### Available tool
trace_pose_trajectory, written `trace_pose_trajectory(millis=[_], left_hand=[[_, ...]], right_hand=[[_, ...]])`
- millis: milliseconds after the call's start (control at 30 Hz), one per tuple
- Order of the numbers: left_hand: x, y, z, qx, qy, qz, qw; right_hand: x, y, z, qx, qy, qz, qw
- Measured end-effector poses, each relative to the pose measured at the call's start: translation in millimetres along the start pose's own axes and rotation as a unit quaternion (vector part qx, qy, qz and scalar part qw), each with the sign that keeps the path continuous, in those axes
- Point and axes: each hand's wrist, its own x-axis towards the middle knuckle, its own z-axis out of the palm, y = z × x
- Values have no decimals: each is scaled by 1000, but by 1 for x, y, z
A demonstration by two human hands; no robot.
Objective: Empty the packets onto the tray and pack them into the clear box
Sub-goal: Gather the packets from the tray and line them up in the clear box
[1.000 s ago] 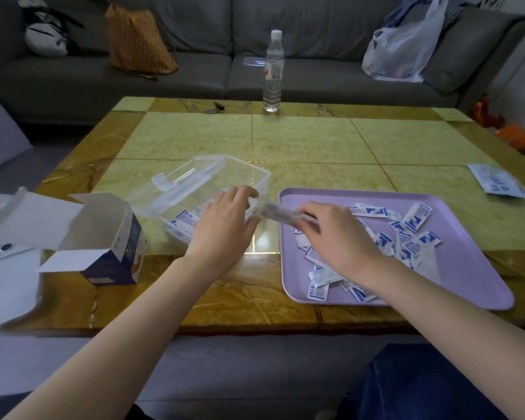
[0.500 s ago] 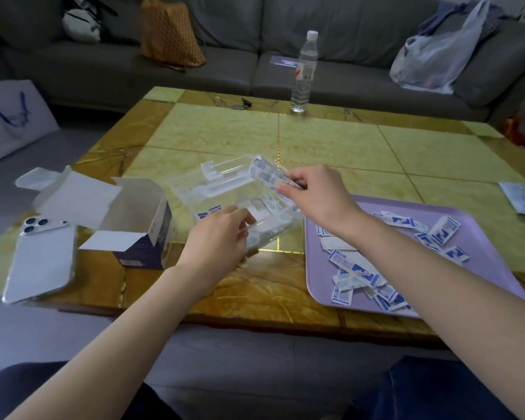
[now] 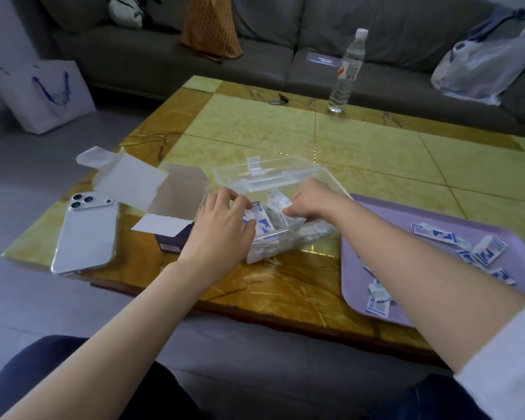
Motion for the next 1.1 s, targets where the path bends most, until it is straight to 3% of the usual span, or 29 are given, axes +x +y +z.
trace_pose_trajectory(millis=[300,600,967,1100], left_hand=[[-1,-3,4,13,-10,0,1000],[2,-2,8,29,-17,4,999],[3,-2,8,38,-19,7,999],[3,-2,8,34,-23,7,999]], right_hand=[[1,-14,10,-86,-63,5,994],[12,-14,20,-16,-21,-37,999],[6,-9,14,-103,20,-65,992],[2,-5,5,-74,36,-59,995]])
